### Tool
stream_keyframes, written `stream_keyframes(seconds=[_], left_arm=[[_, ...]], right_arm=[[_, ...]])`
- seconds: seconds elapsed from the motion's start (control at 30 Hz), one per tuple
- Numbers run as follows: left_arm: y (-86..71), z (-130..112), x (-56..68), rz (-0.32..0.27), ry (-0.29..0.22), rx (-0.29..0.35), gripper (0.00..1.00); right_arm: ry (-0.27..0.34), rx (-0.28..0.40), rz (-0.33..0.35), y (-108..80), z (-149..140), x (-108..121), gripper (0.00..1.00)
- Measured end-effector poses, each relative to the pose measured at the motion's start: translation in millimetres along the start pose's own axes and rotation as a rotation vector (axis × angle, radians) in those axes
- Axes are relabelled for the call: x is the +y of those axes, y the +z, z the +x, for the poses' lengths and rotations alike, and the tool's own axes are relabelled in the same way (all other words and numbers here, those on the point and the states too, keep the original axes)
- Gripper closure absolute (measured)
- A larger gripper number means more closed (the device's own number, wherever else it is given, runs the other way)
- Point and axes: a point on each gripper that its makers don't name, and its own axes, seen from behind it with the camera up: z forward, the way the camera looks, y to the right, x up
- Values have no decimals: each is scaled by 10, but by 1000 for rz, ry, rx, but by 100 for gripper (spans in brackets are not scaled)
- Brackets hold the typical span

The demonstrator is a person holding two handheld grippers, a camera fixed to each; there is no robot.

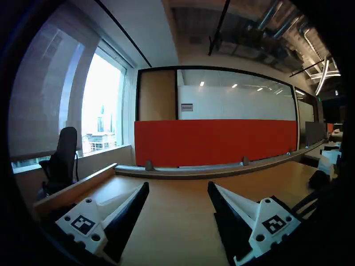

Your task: Fold towel

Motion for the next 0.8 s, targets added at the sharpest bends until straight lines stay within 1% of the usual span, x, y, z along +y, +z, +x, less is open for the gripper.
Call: stream_keyframes(seconds=[0.2, 0.4, 0.5, 0.6, 0.8], left_arm=[[-18, 442, -34, 0, 7, 0, 2], [-31, 814, -48, -6, 28, -4, 2], [-37, 919, -45, -10, 38, -8, 2], [-48, 968, -23, -17, 43, -18, 2], [-36, 974, 66, -52, 54, -48, 2]], right_arm=[[-4, 13, 6, -8, 524, -32, 1], [-5, 9, 5, -29, 883, -36, 0], [-6, 10, 3, -33, 995, -27, 1], [-8, 12, 3, -36, 1067, -23, 0], [-17, -11, 26, -54, 1123, -89, 1]])
